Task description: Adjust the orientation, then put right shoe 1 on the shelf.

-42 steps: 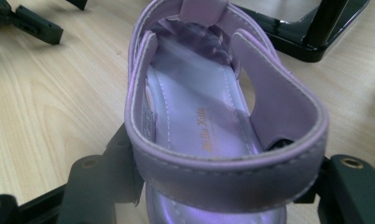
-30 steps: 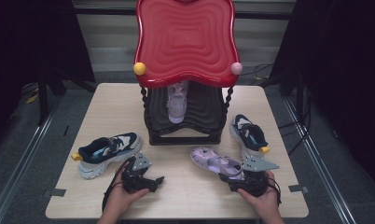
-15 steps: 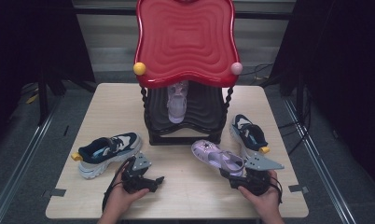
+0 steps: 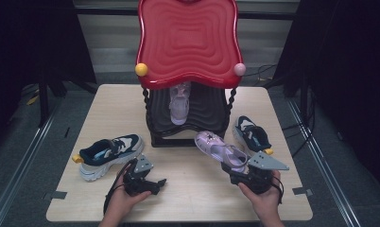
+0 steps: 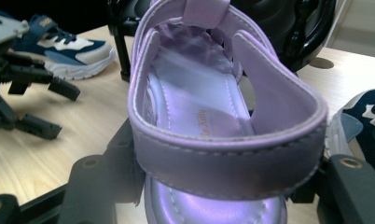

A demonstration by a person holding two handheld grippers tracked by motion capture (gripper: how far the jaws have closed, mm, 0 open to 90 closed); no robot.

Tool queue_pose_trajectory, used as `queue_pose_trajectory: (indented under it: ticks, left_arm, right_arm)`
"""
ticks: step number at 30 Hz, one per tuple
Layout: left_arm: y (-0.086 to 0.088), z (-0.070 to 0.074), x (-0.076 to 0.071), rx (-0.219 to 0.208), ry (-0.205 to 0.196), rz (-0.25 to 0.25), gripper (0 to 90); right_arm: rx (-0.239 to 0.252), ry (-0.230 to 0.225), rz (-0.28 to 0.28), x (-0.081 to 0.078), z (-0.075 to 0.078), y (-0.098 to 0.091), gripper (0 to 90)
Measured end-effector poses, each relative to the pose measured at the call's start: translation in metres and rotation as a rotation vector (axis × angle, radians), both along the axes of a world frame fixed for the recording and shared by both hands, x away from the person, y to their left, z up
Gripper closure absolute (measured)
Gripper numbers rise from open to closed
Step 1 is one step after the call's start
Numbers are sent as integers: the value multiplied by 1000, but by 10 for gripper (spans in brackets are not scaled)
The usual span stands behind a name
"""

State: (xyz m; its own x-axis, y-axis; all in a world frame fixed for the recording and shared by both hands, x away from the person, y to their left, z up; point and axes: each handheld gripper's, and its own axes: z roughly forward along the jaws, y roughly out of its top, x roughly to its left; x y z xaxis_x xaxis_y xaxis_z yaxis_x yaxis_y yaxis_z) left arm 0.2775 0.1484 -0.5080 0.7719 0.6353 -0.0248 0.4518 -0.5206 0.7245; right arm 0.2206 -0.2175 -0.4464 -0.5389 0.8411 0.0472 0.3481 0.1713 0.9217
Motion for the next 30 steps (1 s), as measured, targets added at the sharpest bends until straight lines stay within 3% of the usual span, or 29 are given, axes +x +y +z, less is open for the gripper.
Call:
queue_pose_trajectory:
  ticks: [30]
  left_arm:
    - [0,0,0,0,-1,0,155]
  right_arm:
    - [26,-115,-221,15,18,27,367]
